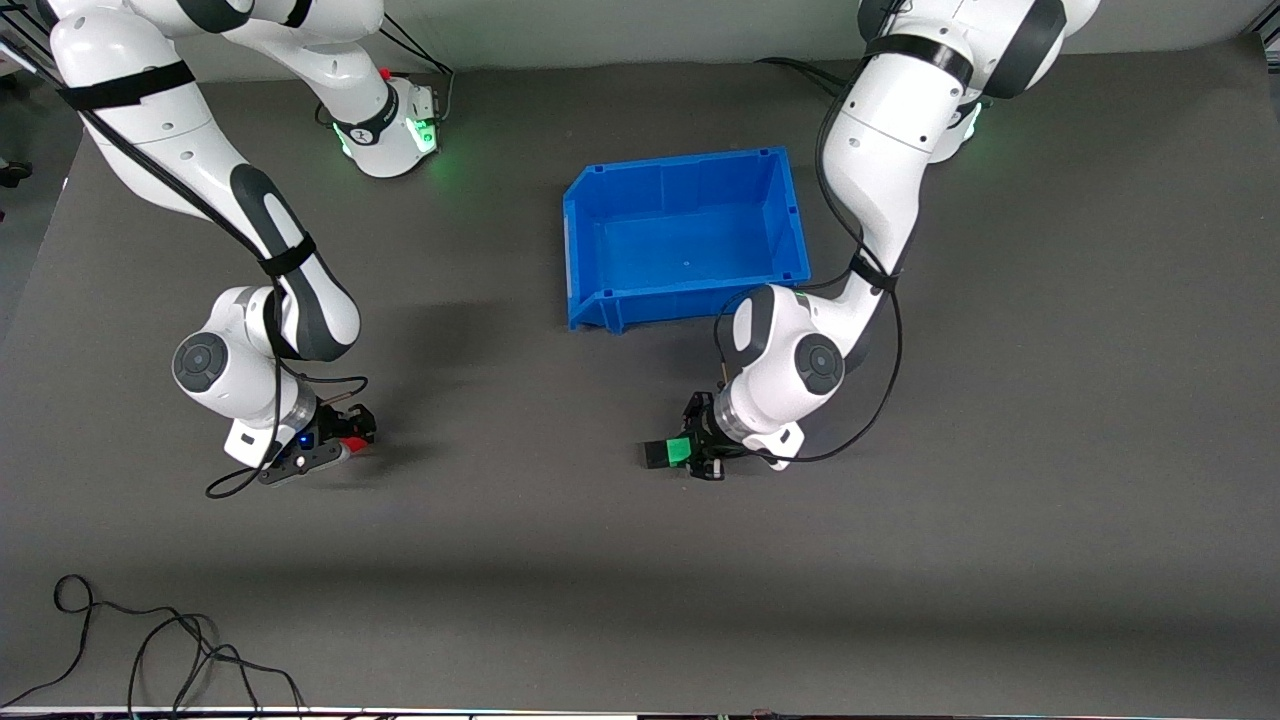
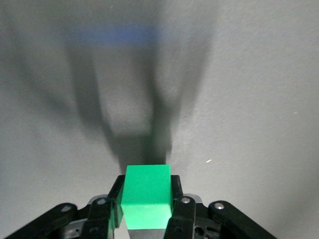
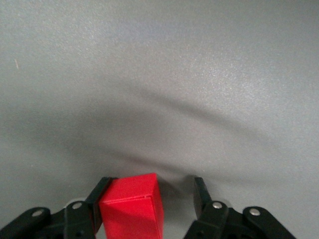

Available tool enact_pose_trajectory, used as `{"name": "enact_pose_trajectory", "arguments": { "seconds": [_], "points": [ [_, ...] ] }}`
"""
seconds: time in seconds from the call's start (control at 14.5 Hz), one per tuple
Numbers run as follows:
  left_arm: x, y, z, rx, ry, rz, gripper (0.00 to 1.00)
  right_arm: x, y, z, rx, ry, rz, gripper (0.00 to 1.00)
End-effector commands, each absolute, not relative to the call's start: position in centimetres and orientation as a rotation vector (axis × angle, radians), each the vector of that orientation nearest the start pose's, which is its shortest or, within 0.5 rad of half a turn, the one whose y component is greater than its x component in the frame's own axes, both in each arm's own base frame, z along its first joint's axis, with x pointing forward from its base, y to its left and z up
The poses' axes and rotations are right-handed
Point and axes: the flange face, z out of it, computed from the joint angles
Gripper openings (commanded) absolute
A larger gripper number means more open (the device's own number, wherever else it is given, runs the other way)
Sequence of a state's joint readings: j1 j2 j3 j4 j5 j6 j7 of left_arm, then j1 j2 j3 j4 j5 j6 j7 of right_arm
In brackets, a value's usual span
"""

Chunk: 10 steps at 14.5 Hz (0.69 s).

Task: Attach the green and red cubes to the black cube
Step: 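Place the green cube against the black cube with the left gripper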

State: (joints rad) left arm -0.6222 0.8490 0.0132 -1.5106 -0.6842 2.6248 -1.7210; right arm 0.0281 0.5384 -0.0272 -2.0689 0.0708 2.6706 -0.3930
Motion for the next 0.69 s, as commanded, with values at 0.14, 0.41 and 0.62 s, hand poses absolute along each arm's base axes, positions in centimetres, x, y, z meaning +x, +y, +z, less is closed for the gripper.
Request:
{"name": "enact_pose_trajectory", "arguments": {
  "seconds": [0.14,0.41,0.62],
  "points": [
    [60.2,-41.8,17.3,1.827,2.027,-0.366,0.34,59.3,-1.3,17.3,-3.082,-0.526,-0.128,0.53],
    [60.3,-41.9,17.5,1.859,1.998,-0.351,1.00,59.2,-2.3,17.2,-3.086,-0.492,-0.117,0.51],
    [61.2,-40.5,18.2,1.873,2.005,-0.333,1.00,59.1,-2.4,17.1,-3.076,-0.438,-0.118,0.50]
  ]
}}
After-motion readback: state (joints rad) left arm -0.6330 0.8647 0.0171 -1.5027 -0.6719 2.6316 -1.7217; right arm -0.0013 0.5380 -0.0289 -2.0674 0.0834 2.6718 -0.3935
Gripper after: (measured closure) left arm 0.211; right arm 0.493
